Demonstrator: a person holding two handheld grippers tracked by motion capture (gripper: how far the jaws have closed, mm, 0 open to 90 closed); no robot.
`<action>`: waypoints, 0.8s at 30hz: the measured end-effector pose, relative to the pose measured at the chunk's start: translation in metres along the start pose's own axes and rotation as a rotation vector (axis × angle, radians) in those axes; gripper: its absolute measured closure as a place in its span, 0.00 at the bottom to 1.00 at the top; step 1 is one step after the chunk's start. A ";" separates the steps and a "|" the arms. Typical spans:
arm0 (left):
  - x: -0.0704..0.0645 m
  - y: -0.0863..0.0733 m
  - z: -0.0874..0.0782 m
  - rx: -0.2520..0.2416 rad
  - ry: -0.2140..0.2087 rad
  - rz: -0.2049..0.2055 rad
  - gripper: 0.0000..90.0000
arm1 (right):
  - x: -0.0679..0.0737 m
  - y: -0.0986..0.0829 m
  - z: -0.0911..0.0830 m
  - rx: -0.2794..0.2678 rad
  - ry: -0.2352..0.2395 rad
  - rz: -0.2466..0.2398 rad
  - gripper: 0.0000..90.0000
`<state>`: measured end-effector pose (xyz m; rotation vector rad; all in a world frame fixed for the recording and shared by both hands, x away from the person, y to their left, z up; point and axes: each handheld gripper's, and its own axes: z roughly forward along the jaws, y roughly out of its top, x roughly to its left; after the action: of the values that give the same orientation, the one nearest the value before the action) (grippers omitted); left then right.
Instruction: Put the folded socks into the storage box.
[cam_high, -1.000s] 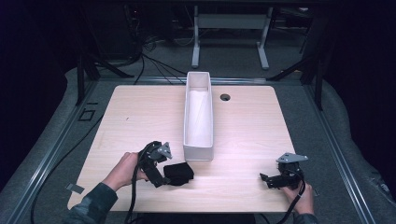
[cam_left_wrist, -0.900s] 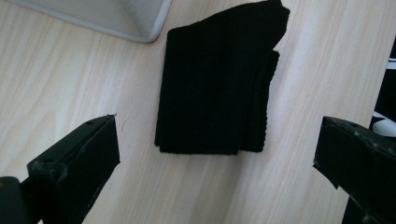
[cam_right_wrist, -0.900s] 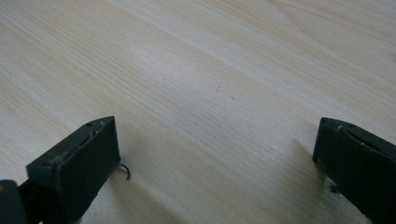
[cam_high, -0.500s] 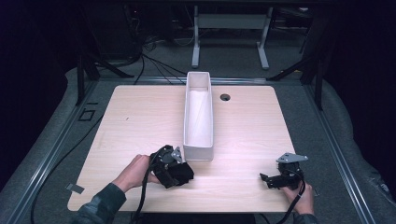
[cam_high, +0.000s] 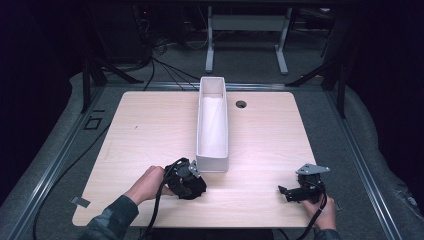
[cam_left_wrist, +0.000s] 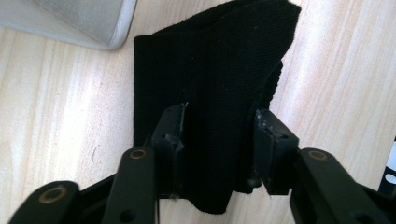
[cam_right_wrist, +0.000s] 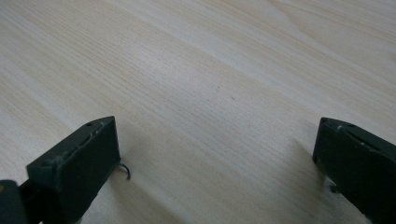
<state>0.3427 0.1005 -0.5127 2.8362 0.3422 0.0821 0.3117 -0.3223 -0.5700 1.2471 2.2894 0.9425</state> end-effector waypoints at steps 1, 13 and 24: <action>0.000 0.000 0.000 0.004 0.003 0.003 0.66 | 0.000 0.000 0.000 0.000 -0.001 0.001 0.00; -0.004 -0.006 -0.005 -0.023 0.045 0.045 0.80 | 0.000 0.000 0.000 -0.001 0.004 0.001 0.00; -0.001 -0.015 -0.020 -0.044 0.069 0.055 0.82 | 0.000 0.000 0.000 0.000 0.005 0.001 0.00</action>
<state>0.3362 0.1201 -0.4976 2.8041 0.2733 0.1972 0.3117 -0.3226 -0.5701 1.2470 2.2923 0.9469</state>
